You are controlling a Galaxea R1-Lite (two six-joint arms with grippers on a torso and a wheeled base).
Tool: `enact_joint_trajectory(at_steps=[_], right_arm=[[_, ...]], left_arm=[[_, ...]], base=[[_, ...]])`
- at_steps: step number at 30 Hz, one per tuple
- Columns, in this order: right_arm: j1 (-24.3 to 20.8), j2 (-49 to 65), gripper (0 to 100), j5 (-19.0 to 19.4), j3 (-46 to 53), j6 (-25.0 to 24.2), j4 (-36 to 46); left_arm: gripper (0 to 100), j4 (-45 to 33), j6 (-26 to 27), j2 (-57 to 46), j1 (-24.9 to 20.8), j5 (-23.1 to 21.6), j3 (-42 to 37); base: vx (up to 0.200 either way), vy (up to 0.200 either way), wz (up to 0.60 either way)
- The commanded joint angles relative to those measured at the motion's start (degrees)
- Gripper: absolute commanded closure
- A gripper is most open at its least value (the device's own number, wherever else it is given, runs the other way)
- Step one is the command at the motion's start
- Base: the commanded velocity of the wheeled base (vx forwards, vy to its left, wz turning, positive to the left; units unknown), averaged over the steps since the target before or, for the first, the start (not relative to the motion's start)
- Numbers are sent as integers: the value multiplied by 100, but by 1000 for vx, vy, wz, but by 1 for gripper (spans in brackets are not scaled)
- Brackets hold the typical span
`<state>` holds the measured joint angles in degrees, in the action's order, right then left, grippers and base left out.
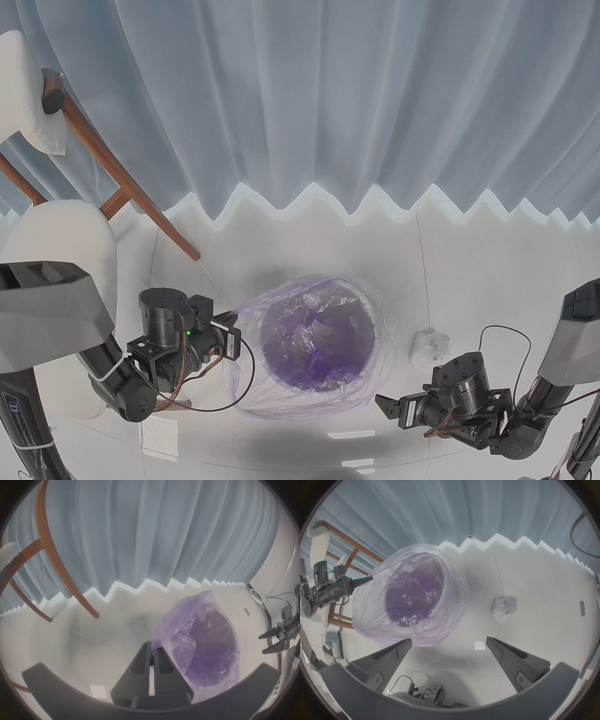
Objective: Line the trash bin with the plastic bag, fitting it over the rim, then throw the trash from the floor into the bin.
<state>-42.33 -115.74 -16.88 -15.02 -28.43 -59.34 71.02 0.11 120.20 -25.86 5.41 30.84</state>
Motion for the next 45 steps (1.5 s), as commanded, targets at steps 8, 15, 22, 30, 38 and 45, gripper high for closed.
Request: enact_joint_trajectory(at_steps=[8, 15, 22, 30, 38, 45], right_arm=[[-13, 7, 0, -78, 17, -14, 2], [-13, 7, 0, -78, 25, -14, 11], [-13, 7, 0, -78, 34, -14, 28], [-100, -19, 0, -78, 34, -14, 37], [-180, -28, 0, -78, 25, -66, 28], [-180, -37, 0, -78, 25, -93, 37]], left_arm=[[100, -53, -143, 487, 494, 21, 730], [100, -18, -125, 1005, 520, 30, 818], [100, -45, -134, 1419, 626, 206, 1020], [100, -45, -275, 1542, 757, 206, 1592], [0, 193, -573, 1085, 749, 188, 1205], [0, 500, -749, -5, 617, 135, -43]], base=[[0, 0, 0], [0, 0, 0], [0, 0, 0], [0, 0, 0], [0, 0, 0], [0, 0, 0]])
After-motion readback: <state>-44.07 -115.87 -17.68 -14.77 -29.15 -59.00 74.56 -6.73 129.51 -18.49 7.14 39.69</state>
